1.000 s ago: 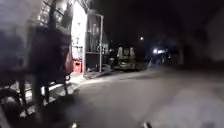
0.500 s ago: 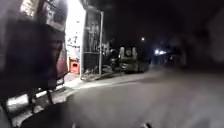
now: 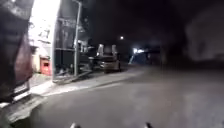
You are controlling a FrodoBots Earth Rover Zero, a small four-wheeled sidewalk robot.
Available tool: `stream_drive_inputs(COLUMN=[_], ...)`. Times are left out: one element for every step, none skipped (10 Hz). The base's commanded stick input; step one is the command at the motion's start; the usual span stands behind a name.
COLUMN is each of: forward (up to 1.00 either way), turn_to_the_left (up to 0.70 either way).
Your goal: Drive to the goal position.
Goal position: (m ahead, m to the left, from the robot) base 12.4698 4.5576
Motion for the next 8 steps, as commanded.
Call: stream_drive_inputs(forward=[0.7,0.7,0.7,0.7,0.7,0.7,0.7,0.7], turn_to_the_left=[-0.35,-0.35,-0.35,-0.35,-0.35,-0.35,-0.33,-0.22])
